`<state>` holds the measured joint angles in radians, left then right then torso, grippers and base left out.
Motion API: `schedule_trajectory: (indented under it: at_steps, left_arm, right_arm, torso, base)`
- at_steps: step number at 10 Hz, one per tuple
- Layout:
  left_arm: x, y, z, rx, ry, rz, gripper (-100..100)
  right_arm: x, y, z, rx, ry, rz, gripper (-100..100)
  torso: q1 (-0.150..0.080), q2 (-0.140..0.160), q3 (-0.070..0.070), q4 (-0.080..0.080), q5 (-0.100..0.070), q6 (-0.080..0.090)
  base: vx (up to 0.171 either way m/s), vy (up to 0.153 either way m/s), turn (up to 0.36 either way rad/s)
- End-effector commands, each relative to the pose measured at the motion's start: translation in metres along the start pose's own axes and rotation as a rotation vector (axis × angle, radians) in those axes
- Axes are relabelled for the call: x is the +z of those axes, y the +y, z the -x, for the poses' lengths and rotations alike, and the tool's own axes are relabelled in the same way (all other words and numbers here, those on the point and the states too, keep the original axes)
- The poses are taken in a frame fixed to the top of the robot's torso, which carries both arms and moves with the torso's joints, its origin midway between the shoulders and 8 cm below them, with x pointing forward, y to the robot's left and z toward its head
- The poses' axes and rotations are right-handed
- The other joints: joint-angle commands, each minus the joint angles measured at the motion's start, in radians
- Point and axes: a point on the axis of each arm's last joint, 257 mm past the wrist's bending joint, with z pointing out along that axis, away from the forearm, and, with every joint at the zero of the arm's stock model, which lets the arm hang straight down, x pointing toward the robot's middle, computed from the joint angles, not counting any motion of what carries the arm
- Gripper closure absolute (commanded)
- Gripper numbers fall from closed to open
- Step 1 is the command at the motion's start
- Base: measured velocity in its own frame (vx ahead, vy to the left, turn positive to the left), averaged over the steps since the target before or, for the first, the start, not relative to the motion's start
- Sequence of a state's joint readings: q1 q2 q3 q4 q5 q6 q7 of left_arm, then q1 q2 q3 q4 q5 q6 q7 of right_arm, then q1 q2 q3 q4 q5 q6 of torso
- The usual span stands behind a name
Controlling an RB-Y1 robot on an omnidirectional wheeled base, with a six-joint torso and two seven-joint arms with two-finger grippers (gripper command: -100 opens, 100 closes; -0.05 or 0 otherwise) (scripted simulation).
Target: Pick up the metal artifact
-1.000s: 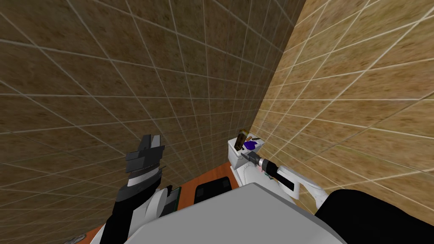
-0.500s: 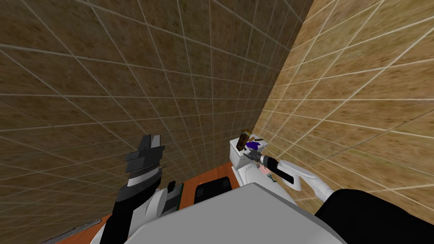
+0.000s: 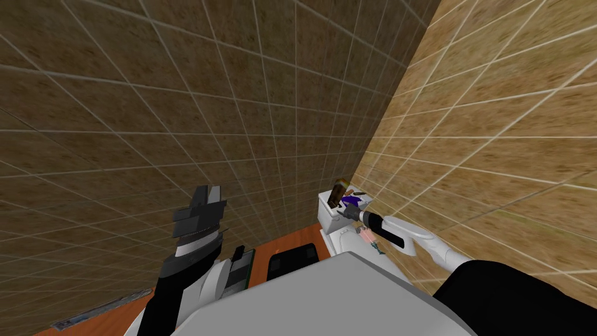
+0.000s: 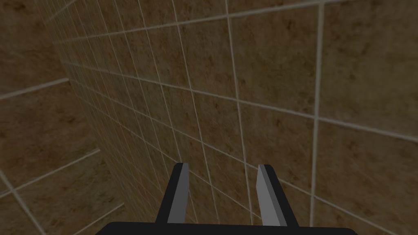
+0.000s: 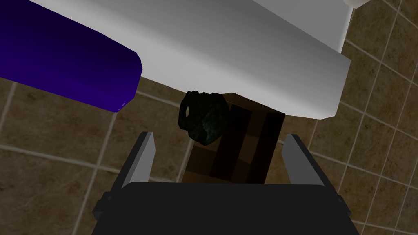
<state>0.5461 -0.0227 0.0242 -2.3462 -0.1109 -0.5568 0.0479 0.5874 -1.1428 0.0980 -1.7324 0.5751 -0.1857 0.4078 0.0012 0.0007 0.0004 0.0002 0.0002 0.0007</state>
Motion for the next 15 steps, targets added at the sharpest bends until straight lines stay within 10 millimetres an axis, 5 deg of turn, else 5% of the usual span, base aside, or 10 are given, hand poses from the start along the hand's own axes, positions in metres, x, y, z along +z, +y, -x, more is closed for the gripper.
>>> schedule_trajectory:
  at_steps: [1,2,15]
  left_arm:
    - [0.0,0.0,0.0,0.0,0.0,0.0,0]
    - [0.0,0.0,0.0,0.0,0.0,0.0,0]
    - [0.0,0.0,0.0,0.0,0.0,0.0,0]
  right_arm:
    - [0.0,0.0,0.0,0.0,0.0,0.0,0]
    - [-0.001,0.007,0.0,-0.005,-0.003,0.008,-100]
    - [-0.017,0.065,-0.002,-0.047,-0.027,0.071,-100]
  torso:
    - [0.0,0.0,0.0,0.0,0.0,0.0]
    - [0.0,0.0,0.0,0.0,0.0,0.0]
    - [-0.002,-0.005,-0.003,-0.001,0.0,-0.001]
  base:
    - [0.0,0.0,0.0]
    - [0.034,-0.005,-0.063]
    - [0.073,-0.013,-0.061]
